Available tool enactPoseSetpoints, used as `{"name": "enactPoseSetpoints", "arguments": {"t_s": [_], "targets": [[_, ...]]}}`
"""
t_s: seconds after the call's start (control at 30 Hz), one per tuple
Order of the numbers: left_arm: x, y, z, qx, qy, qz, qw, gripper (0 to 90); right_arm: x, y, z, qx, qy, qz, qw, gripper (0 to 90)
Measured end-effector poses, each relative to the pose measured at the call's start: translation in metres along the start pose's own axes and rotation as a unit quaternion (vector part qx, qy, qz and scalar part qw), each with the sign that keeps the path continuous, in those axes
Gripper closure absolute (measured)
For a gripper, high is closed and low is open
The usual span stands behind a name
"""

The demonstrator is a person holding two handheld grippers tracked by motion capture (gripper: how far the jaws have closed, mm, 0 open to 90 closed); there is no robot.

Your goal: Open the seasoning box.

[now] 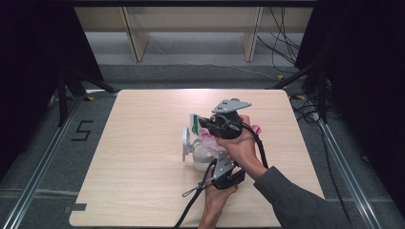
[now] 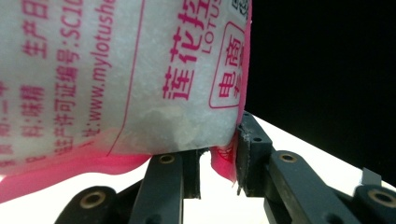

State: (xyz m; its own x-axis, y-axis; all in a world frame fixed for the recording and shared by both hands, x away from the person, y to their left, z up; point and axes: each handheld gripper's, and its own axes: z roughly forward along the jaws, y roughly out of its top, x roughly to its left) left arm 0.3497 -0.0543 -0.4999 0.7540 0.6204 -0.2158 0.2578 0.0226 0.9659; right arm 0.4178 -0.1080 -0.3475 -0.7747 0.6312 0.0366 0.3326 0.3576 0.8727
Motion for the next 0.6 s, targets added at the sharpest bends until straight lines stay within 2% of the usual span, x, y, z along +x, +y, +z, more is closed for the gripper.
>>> {"name": "enactPoseSetpoints", "arguments": {"t_s": [0.2, 0.23, 0.3, 0.33, 0.37, 0.47, 0.5, 0.53, 0.57, 0.6], "targets": [[-0.0015, -0.001, 0.0001, 0.001, 0.004, 0.003, 1.0, 73.3, -0.0015, -0.0007, -0.0004, -0.005, 0.006, 0.002, 1.0, 89.5], [-0.0016, -0.0007, -0.0001, 0.002, 0.004, 0.004, 1.0, 73.3, -0.0016, -0.0009, -0.0012, -0.003, 0.001, 0.005, 1.0, 89.5], [-0.0025, -0.0007, 0.0001, -0.001, 0.002, 0.003, 1.0, 73.3, -0.0024, -0.0004, -0.0017, -0.003, 0.002, 0.001, 1.0, 89.5], [-0.0026, -0.0009, 0.0003, -0.001, 0.002, 0.004, 1.0, 73.3, -0.0031, 0.0, -0.0016, -0.004, 0.002, -0.01, 0.9999, 89.5], [-0.0022, -0.0004, 0.0001, 0.001, 0.003, 0.004, 1.0, 73.4, -0.001, -0.0001, -0.0026, -0.001, 0.0, 0.005, 1.0, 89.6], [-0.0023, 0.0003, -0.0005, 0.0, 0.002, 0.007, 1.0, 73.3, -0.0031, -0.0005, -0.0016, -0.014, -0.007, 0.001, 0.9999, 89.6], [-0.0028, -0.0003, -0.0003, -0.002, 0.002, 0.005, 1.0, 73.3, -0.0023, -0.0001, -0.0025, -0.005, -0.002, 0.004, 1.0, 89.6], [-0.0028, -0.0005, -0.0002, -0.002, 0.0, 0.004, 1.0, 73.4, -0.0001, -0.0006, -0.002, -0.008, -0.003, 0.003, 1.0, 89.6], [-0.0025, -0.0004, 0.0001, -0.002, -0.001, 0.003, 1.0, 73.4, -0.001, -0.0008, -0.0021, -0.005, -0.003, -0.007, 1.0, 89.6], [-0.0031, -0.0002, -0.0003, 0.0, 0.001, 0.002, 1.0, 73.3, -0.0003, -0.0016, -0.0022, -0.004, -0.003, -0.001, 1.0, 89.6]]}}
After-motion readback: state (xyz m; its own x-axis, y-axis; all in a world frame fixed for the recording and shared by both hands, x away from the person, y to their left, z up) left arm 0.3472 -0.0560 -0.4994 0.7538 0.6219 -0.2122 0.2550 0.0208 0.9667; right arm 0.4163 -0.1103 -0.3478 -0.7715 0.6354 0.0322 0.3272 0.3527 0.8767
